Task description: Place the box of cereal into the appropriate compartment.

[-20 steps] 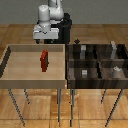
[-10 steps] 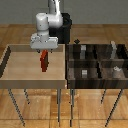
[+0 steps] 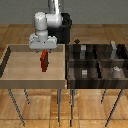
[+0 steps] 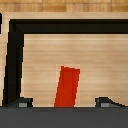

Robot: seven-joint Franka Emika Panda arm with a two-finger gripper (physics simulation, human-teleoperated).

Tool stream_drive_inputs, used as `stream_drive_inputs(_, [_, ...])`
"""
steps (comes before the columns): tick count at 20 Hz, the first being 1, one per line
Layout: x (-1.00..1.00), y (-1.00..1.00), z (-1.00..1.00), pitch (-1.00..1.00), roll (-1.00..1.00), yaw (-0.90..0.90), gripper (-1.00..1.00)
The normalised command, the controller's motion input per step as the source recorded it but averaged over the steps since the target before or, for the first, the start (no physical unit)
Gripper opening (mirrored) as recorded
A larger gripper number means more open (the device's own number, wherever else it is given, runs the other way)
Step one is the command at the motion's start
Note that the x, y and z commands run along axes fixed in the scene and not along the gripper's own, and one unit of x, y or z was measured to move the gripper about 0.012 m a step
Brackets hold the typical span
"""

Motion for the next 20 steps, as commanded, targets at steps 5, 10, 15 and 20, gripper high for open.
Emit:
stream_drive_inputs(5, [0.0,0.0,-0.8,0.0,0.0,0.0,1.0])
stream_drive_inputs(10, [0.0,0.0,-0.4,0.0,0.0,0.0,-1.0])
stream_drive_inputs(15, [0.0,0.0,0.0,0.0,0.0,0.0,-1.0])
stream_drive_inputs(20, [0.0,0.0,0.2,0.0,0.0,0.0,-1.0])
